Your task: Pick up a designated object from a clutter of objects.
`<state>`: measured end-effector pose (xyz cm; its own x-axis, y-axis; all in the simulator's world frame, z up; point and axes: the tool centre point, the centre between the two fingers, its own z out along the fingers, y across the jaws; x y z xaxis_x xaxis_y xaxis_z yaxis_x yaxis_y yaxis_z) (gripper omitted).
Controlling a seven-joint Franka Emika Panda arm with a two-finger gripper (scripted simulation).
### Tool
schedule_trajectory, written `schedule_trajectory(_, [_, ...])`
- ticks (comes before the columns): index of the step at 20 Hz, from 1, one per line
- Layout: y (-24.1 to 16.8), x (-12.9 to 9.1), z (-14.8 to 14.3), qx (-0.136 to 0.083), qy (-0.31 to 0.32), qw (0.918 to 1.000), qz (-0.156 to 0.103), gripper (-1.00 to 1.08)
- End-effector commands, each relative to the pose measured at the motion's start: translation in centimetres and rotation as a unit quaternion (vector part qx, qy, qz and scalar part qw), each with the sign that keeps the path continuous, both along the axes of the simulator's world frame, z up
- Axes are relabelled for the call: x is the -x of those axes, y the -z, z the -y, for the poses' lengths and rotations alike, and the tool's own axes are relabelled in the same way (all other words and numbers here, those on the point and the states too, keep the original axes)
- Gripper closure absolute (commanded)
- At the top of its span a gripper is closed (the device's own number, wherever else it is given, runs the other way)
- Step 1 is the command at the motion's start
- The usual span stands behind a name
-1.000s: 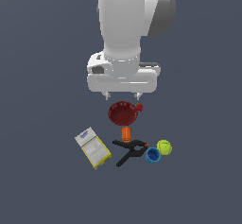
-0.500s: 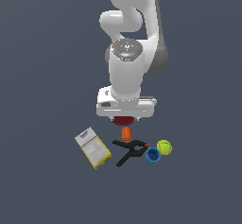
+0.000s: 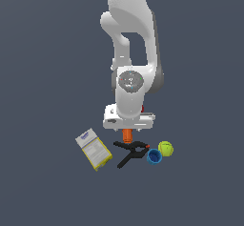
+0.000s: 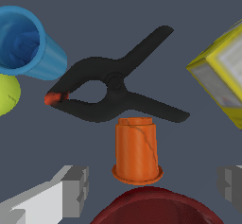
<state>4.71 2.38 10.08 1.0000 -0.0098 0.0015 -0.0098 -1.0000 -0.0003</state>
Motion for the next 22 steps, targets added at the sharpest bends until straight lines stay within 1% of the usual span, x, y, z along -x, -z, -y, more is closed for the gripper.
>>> schedule_trajectory(1, [1.1,0.1,-0.1,0.0,-0.001,1.0,0.0,-0.92])
schedule_trajectory(11, [2.4,0.2,-0.2,0.0,-0.001,1.0,-0.001,-0.92])
schedule_trajectory(19, [6.0,0.3,-0.2,0.0,-0.001,1.0,-0.001,-0.92])
schedule_trajectory(22, [6.8,0.2,-0.2,0.0,-0.002,1.0,-0.001,-0.92])
